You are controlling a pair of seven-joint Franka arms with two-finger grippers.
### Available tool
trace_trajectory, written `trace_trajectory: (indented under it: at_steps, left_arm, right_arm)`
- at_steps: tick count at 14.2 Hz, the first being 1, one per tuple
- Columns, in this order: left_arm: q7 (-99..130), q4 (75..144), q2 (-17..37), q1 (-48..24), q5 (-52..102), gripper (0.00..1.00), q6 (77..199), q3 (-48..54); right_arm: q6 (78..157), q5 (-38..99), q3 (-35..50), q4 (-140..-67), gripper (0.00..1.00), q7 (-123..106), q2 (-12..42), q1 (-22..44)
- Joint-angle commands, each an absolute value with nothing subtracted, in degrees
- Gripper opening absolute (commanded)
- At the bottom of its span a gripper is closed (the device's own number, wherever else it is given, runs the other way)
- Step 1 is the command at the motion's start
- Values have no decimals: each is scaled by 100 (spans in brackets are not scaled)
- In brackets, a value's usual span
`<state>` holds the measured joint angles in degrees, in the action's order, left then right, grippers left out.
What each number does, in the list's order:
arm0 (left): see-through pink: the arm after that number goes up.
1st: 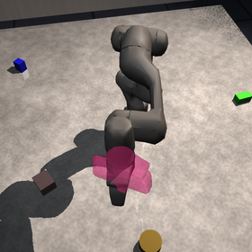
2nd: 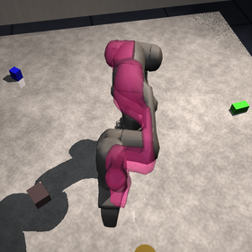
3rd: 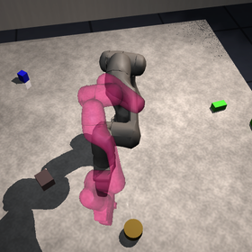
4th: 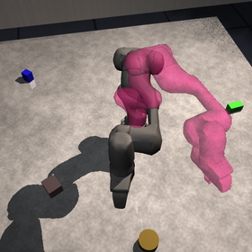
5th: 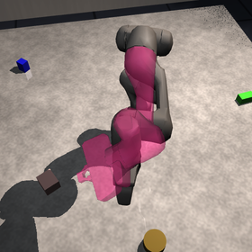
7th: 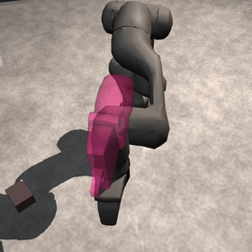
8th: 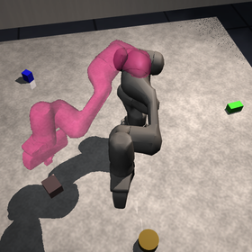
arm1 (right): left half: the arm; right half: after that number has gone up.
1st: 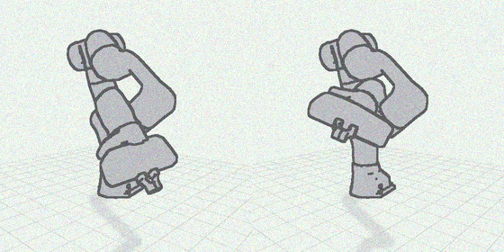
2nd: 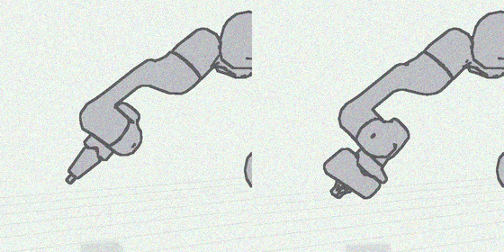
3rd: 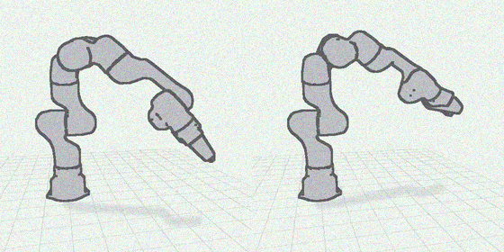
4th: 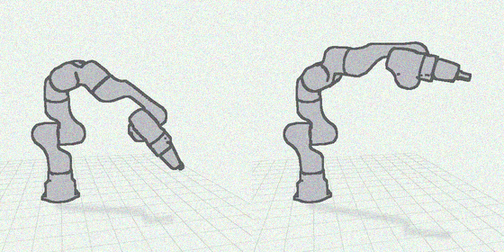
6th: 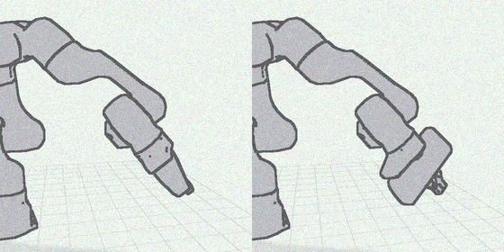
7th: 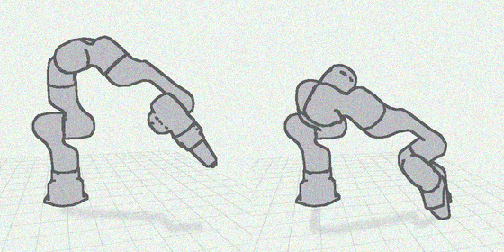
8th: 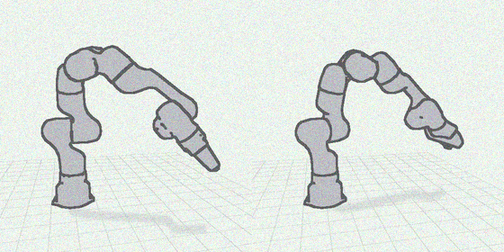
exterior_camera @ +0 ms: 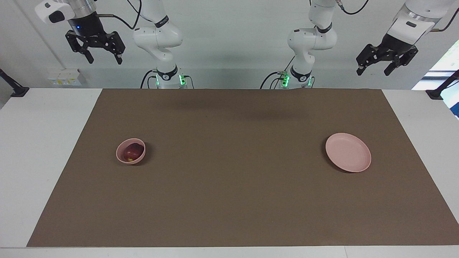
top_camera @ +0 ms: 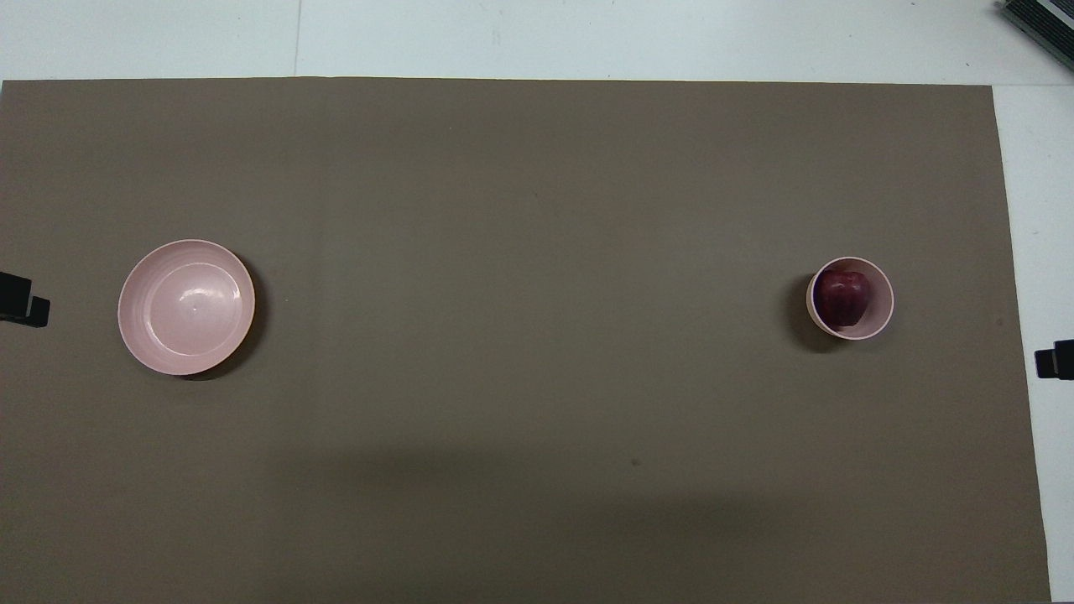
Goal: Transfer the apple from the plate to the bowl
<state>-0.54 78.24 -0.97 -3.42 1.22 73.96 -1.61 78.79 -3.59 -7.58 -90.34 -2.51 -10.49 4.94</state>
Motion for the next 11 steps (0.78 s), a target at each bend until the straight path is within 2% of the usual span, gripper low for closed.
trace_trajectory:
  at_steps: [1,6,11]
  left_arm:
    - [-9,7989,-246,-343,9,100,7383,-158]
    - [-9,7989,-246,-343,9,100,7383,-158]
    - [0,7972,-246,-422,79,100,7400,-71]
  right_arm:
    - [7849,-449,-712,-9114,100,-571,-1046,510]
    - [7848,-439,-782,-9255,100,-571,-1081,352]
    - [7797,-105,-782,-8974,100,-554,-923,255]
